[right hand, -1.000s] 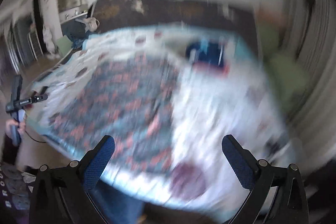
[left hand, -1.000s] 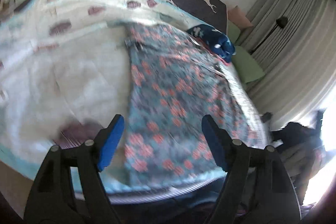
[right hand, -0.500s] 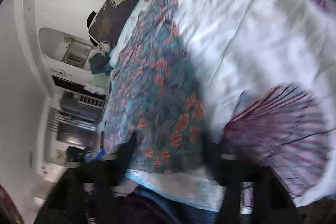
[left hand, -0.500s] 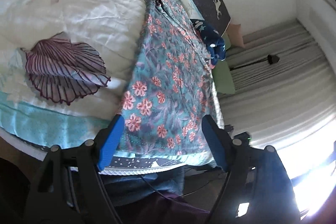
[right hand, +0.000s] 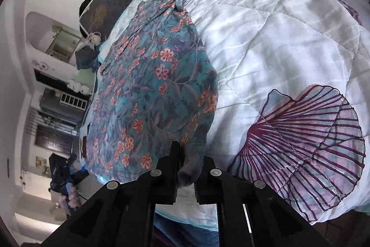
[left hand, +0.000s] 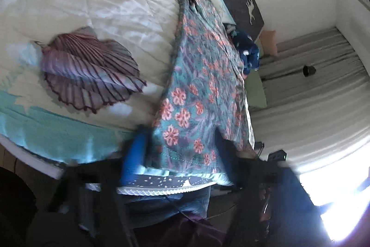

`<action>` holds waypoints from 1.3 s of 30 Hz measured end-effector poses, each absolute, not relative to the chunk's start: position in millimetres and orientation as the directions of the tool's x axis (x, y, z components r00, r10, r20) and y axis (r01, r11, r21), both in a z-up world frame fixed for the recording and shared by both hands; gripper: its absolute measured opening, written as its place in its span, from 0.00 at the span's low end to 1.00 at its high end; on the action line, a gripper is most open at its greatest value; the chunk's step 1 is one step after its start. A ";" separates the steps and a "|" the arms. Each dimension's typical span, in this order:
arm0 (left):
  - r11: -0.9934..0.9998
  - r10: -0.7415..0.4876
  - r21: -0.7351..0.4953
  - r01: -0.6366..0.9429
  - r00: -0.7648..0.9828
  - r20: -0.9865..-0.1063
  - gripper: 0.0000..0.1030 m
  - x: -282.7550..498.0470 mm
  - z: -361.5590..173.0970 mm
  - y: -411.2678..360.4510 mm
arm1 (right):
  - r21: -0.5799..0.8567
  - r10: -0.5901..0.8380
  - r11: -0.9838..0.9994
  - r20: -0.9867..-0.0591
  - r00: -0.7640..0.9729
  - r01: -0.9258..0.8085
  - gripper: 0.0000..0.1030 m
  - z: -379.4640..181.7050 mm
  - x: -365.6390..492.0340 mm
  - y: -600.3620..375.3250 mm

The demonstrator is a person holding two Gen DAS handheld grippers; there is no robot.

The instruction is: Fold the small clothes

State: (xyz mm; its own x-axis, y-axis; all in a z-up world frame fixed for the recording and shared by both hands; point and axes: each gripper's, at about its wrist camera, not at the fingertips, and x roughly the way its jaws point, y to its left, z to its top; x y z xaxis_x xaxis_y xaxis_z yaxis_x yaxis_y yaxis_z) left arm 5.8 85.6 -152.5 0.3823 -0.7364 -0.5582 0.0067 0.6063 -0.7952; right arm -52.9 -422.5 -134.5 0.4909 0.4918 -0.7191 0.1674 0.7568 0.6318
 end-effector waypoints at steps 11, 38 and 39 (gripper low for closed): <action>0.570 -0.773 -0.816 0.094 0.398 -0.494 0.08 24.1 -140.1 79.6 | 0.655 0.482 0.732 -0.692 0.538 0.186 0.05 -126.2 -46.7 -421.5; 0.499 -0.816 -0.821 0.278 0.469 -0.338 0.08 177.2 -33.8 56.4 | 0.626 0.450 0.780 -0.585 0.675 0.021 0.05 -14.3 122.9 -412.5; 0.512 -0.806 -0.812 0.281 0.485 -0.340 0.08 186.5 -29.7 56.6 | 0.617 0.437 0.786 -0.590 0.679 0.030 0.05 -10.8 132.7 -415.4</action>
